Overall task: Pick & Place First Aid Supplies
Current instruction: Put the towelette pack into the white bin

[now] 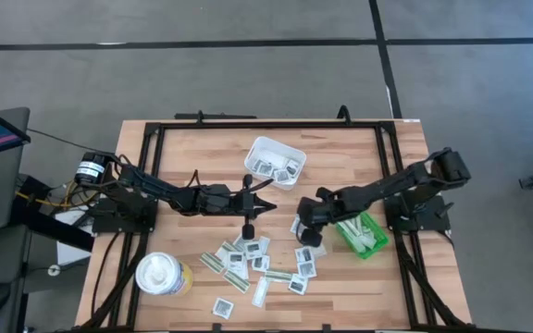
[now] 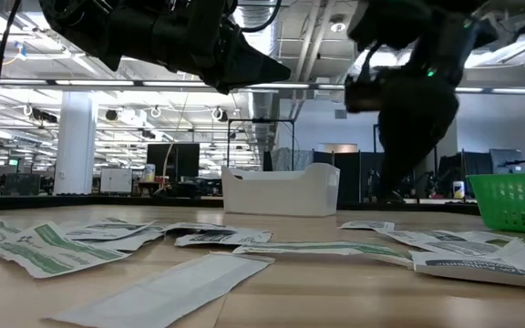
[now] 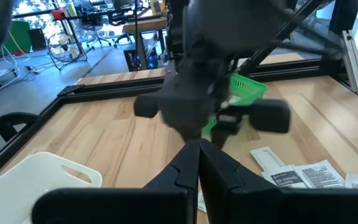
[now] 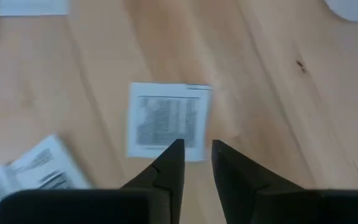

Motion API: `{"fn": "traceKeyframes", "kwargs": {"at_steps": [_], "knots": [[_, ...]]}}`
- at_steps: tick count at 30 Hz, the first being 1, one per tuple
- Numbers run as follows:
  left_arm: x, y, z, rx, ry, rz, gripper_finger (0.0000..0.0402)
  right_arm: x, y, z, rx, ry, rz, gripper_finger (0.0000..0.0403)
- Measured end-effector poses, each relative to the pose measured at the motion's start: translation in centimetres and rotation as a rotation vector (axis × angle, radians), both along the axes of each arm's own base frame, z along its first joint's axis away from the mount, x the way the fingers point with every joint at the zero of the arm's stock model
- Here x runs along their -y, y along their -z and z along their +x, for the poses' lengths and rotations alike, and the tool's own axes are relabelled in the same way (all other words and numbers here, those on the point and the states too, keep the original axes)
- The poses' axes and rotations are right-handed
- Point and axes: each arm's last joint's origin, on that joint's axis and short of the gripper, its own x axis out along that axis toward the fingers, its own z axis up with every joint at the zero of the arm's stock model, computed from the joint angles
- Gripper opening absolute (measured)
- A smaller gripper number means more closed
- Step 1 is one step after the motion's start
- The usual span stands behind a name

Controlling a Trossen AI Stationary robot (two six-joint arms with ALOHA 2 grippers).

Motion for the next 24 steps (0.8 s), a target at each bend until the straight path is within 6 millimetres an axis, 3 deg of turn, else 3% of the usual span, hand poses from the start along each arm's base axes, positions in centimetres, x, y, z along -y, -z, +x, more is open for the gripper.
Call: {"fn": "traceKeyframes", "kwargs": {"at_steps": [10, 24], "knots": [[0.0, 0.0, 0.0, 0.000, 0.000, 0.001, 0.0010, 1.1, 2.4, 0.7, -0.088, 0.022, 0.075, 0.0135], [0.0, 0.0, 0.0, 0.000, 0.000, 0.001, 0.0010, 1.0, 2.2, 0.8, -0.073, 0.006, 0.093, 0.0184]]}}
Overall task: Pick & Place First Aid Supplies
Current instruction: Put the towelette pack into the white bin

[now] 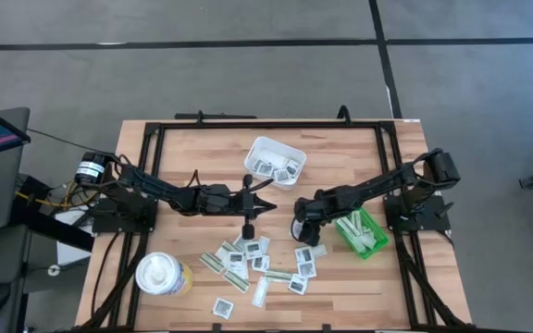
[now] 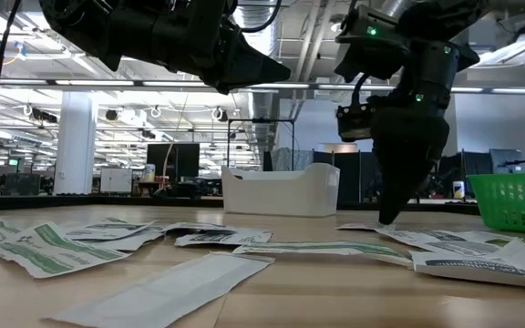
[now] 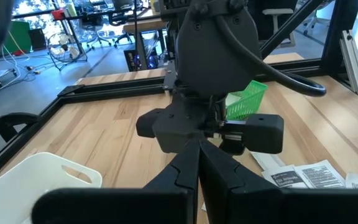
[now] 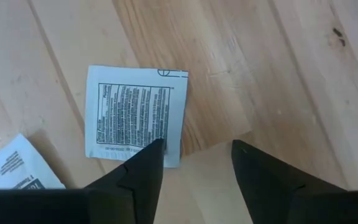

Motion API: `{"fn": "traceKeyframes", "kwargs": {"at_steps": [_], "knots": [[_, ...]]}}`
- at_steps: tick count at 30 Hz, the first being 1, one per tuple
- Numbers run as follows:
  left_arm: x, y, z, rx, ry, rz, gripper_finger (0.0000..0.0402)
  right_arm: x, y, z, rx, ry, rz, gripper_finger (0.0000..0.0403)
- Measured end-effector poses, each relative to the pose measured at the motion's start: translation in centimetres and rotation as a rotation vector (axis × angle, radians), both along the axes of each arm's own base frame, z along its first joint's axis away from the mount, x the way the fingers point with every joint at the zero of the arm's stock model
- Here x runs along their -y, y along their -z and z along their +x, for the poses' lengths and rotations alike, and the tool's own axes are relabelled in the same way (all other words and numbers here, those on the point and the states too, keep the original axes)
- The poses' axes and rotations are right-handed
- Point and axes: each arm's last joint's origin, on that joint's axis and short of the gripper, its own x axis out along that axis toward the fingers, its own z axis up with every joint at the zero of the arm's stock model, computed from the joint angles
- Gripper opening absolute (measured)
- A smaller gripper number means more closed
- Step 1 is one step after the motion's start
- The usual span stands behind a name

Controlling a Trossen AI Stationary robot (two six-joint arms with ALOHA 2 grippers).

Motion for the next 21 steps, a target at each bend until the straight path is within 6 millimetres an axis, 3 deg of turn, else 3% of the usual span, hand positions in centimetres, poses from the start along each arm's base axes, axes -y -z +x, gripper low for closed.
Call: {"fn": "traceKeyframes", "kwargs": {"at_steps": [13, 21], "knots": [[0.0, 0.0, 0.0, 0.000, 0.000, 0.000, 0.0010, -0.4, -0.8, 0.8, 0.047, -0.021, 0.049, 0.0169], [0.0, 0.0, 0.0, 0.000, 0.000, -0.002, 0.0010, -1.6, -0.2, 0.9, 0.045, -0.058, 0.051, 0.0168]]}}
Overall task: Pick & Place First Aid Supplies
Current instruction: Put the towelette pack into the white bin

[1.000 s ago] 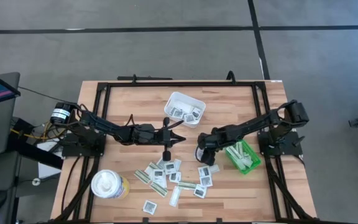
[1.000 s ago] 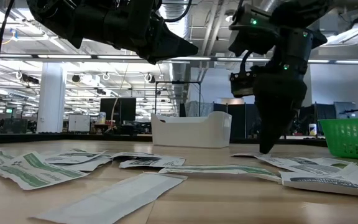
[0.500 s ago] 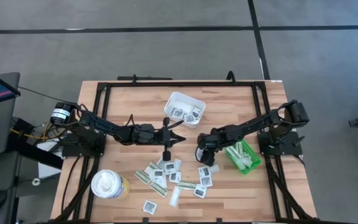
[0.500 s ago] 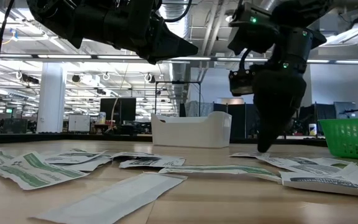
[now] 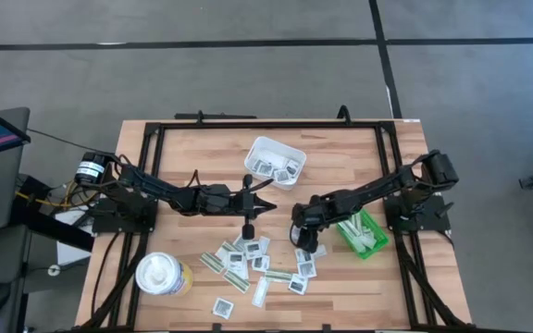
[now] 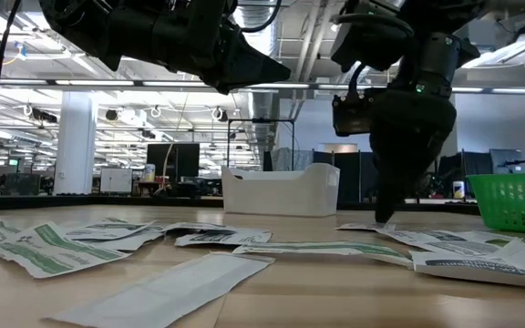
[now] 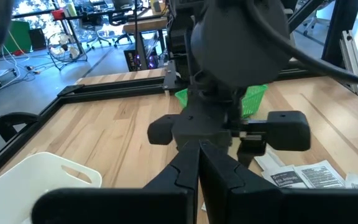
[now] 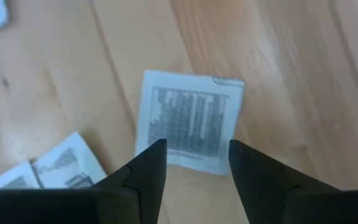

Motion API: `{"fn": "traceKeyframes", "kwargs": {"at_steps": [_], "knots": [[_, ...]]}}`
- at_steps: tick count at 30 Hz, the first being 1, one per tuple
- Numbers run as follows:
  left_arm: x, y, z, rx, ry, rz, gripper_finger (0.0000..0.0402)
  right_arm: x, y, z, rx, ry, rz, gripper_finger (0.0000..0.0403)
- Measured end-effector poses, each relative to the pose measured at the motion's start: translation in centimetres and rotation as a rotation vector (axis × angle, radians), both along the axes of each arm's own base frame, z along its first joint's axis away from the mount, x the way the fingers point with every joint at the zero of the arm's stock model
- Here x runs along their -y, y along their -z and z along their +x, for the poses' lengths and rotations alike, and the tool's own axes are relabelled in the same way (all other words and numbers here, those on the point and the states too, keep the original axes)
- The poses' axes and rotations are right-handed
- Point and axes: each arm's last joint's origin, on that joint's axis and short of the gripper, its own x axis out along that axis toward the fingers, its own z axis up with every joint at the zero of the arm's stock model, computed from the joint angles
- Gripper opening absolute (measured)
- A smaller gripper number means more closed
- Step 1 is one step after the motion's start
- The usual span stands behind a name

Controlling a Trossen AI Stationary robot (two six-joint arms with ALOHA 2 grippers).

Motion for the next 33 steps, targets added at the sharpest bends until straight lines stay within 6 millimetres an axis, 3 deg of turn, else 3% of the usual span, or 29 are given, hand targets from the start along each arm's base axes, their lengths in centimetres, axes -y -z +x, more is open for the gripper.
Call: {"fn": "traceKeyframes", "kwargs": {"at_steps": [19, 23, 29, 33], "knots": [[0.0, 0.0, 0.0, 0.000, 0.000, 0.000, 0.0010, 0.5, 1.2, -0.9, 0.019, 0.043, -0.118, 0.0156], [0.0, 0.0, 0.0, 0.000, 0.000, 0.000, 0.0010, 0.5, 1.3, -1.0, 0.015, 0.045, -0.126, 0.0116], [0.0, 0.0, 0.0, 0.000, 0.000, 0.000, 0.0010, 0.7, 1.0, -0.7, 0.025, 0.001, -0.142, 0.0014], [0.0, 0.0, 0.0, 0.000, 0.000, 0.000, 0.0010, 0.9, -0.4, 0.5, 0.074, 0.002, -0.148, 0.0014]]}}
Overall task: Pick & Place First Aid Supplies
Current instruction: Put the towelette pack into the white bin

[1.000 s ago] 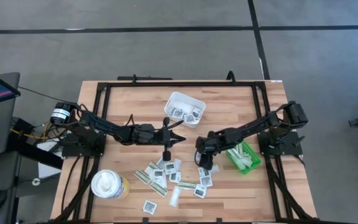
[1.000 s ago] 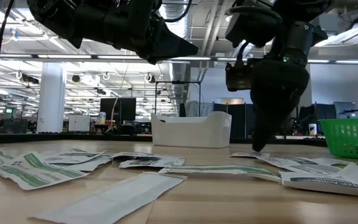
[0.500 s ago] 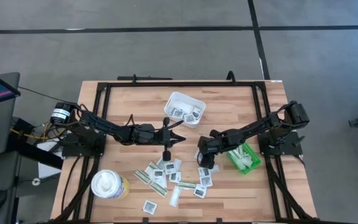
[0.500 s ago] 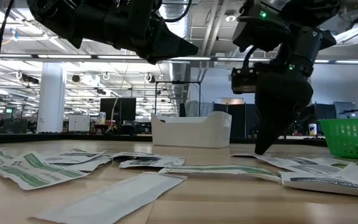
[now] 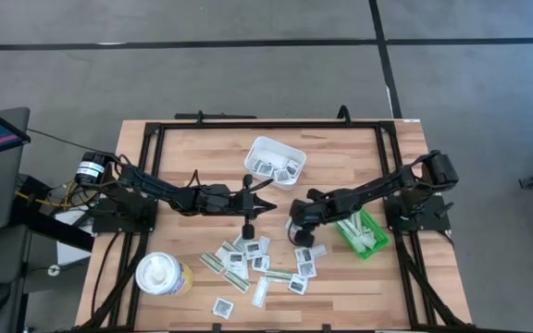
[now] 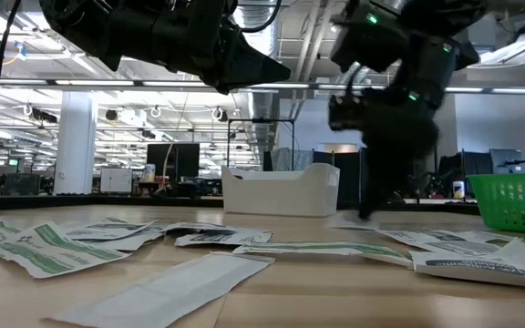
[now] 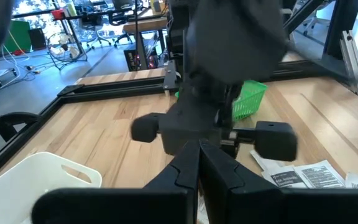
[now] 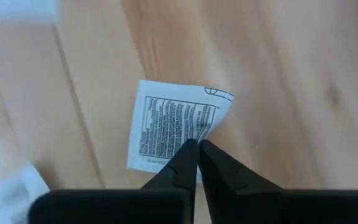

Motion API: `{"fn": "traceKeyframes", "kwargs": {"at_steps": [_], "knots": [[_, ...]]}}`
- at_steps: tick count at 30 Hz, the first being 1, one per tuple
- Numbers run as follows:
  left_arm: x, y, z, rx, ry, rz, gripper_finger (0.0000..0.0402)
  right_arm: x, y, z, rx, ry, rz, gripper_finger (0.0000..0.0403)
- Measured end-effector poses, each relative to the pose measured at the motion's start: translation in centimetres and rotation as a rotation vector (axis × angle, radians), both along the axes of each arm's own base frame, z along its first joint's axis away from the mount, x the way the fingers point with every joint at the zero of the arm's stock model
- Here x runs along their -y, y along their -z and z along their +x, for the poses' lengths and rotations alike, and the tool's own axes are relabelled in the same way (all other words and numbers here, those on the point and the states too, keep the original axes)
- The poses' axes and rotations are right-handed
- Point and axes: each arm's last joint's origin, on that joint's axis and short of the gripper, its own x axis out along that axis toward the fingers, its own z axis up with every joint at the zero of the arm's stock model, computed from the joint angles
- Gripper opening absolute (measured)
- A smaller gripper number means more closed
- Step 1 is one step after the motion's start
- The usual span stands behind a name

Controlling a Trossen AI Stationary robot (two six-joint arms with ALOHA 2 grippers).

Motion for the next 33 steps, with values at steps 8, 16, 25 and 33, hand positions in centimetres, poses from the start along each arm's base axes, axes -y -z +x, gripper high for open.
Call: {"fn": "traceKeyframes", "kwargs": {"at_steps": [8, 16, 25, 33], "knots": [[0.0, 0.0, 0.0, 0.000, 0.000, 0.000, 0.0010, 1.2, -4.8, 2.8, 0.175, 0.037, -0.356, 0.0009], [0.0, 0.0, 0.0, 0.000, 0.000, 0.000, 0.0010, 5.3, -7.3, 3.8, 0.202, 0.300, -0.680, 0.0011], [0.0, 0.0, 0.0, 0.000, 0.000, 0.000, 0.0010, 9.2, -5.4, 4.2, 0.108, 0.309, -0.593, 0.0051], [0.0, 0.0, 0.0, 0.000, 0.000, 0.000, 0.0010, 8.8, -6.5, 3.9, 0.133, 0.281, -0.588, 0.0097]]}}
